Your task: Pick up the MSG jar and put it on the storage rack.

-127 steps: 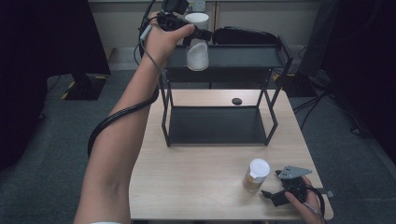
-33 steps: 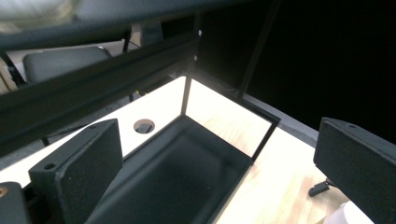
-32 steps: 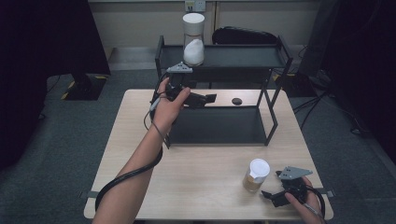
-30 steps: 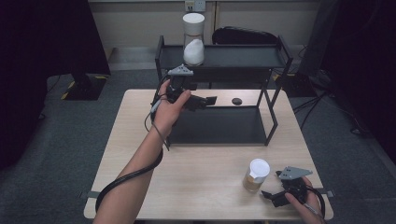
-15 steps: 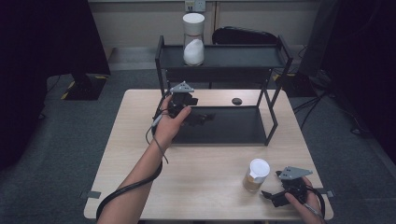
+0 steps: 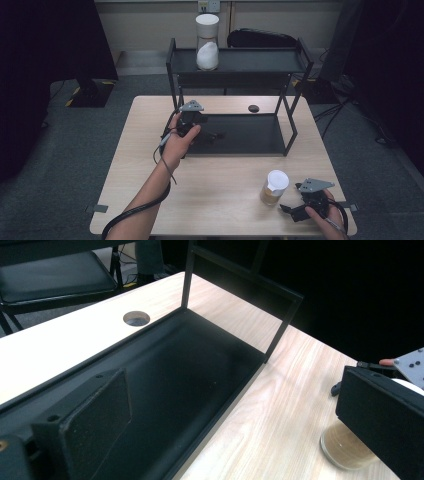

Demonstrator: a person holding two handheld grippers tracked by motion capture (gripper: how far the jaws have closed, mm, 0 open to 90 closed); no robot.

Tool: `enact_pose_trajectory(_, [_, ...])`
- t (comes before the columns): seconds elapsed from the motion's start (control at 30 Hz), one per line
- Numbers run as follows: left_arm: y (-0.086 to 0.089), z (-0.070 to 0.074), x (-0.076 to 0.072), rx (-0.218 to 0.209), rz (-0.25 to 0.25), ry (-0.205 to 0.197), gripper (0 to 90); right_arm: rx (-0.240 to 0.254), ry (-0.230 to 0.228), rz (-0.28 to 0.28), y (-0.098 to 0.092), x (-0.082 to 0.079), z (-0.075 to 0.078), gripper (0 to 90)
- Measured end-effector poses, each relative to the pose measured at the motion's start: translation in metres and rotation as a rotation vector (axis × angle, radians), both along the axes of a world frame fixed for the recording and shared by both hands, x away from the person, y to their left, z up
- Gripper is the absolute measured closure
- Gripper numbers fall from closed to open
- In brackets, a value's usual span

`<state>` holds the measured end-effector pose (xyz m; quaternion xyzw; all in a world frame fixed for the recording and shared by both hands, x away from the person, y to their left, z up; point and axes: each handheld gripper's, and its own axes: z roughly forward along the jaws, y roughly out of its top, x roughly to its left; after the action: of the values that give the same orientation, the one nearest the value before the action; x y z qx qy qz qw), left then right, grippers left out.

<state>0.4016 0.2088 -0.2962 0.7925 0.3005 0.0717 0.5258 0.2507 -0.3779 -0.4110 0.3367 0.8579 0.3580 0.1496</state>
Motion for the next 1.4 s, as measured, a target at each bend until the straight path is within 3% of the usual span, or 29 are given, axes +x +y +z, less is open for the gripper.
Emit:
enact_pose_trajectory(0.27, [0.002, -0.013, -0.008, 0.015, -0.016, -0.002, 0.8, 0.000, 0.000, 0.000, 0.000, 0.000, 0.000, 0.0])
enact_pose_trajectory(0.47, [0.004, -0.027, -0.017, 0.068, -0.032, -0.003, 0.8, 0.000, 0.000, 0.000, 0.000, 0.000, 0.000, 0.0])
enact_pose_trajectory(0.73, [0.011, -0.046, -0.026, 0.097, -0.044, 0.014, 0.8, 0.000, 0.000, 0.000, 0.000, 0.000, 0.000, 0.0])
enact_pose_trajectory(1.4, [0.040, -0.093, -0.051, 0.101, -0.045, 0.080, 0.9, 0.000, 0.000, 0.000, 0.000, 0.000, 0.000, 0.0])
